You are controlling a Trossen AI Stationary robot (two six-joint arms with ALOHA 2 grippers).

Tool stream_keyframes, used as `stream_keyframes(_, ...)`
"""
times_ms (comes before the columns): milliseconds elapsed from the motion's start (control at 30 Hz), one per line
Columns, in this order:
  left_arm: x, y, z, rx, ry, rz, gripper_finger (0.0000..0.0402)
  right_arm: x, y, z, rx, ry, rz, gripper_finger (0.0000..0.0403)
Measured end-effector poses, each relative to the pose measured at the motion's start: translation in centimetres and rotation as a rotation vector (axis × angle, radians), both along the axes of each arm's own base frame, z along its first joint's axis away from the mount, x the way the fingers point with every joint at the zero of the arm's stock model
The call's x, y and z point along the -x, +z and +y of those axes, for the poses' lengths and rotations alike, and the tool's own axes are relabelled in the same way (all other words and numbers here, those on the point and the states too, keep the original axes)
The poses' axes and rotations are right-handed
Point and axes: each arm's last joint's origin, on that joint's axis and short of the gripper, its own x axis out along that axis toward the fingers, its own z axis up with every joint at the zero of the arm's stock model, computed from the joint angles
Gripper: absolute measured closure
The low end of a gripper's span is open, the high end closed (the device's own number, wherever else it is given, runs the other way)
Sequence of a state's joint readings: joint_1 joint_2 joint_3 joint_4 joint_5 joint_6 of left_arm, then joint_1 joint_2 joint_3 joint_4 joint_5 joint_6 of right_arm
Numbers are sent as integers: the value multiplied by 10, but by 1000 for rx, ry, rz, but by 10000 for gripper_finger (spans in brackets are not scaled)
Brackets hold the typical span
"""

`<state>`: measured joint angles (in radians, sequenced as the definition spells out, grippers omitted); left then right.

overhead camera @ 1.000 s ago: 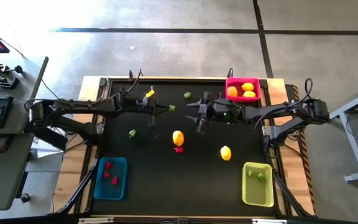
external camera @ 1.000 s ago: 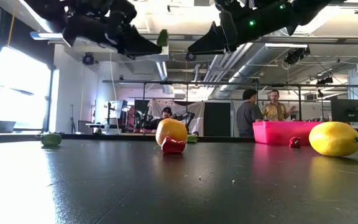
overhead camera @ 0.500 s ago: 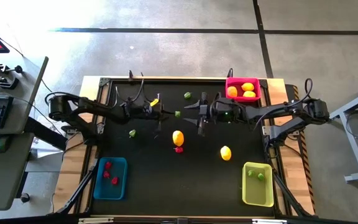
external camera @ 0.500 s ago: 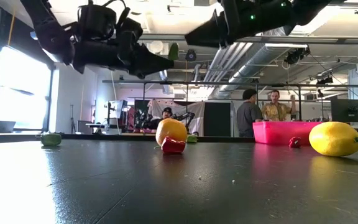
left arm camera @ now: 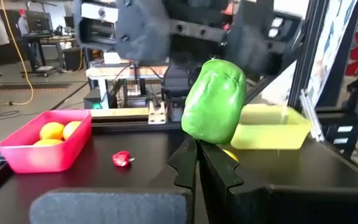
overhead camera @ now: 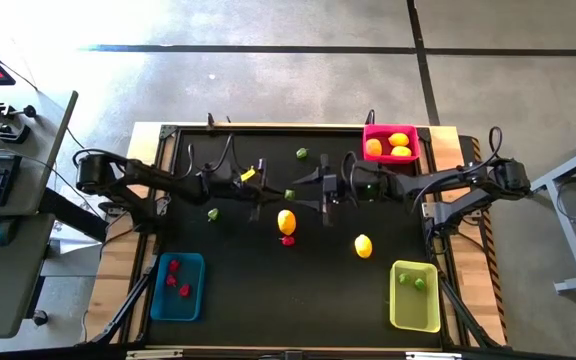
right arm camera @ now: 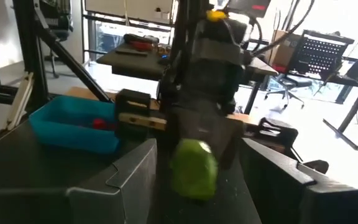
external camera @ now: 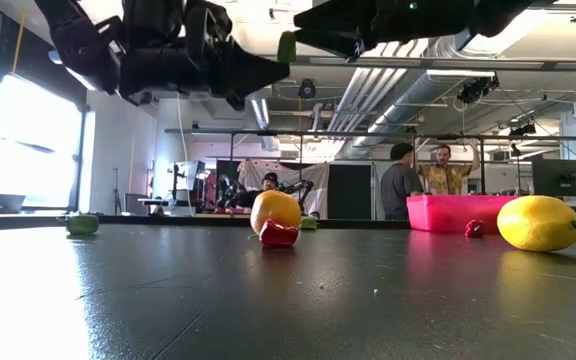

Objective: Sort produce into baskets
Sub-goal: Put the green chilli pepper into the yellow bin

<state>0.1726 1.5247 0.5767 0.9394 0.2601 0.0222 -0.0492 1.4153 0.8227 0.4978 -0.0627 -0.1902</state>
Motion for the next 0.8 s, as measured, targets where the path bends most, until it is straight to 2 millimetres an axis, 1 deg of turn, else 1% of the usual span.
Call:
stream_keyframes(233,-5,6,-10,37,-10,-19,401,-2,-3,1,-5,18,6,183)
stream_keyframes(467,-5,7,-11,51,4,-21,401,-10,-8,2,-5,94,-33,189)
stream_keyframes(533,-5,7,-11,52,17,-20,401,-11,-8,2,-3,99,-47,204)
stream_keyframes(600,-5,7,-11,52,19,-20,401,-11,-7,3,6,101,-54,228)
stream_keyframes(800,-5,7,-11,52,19,-19,401,-12,-3,2,9,104,-65,328)
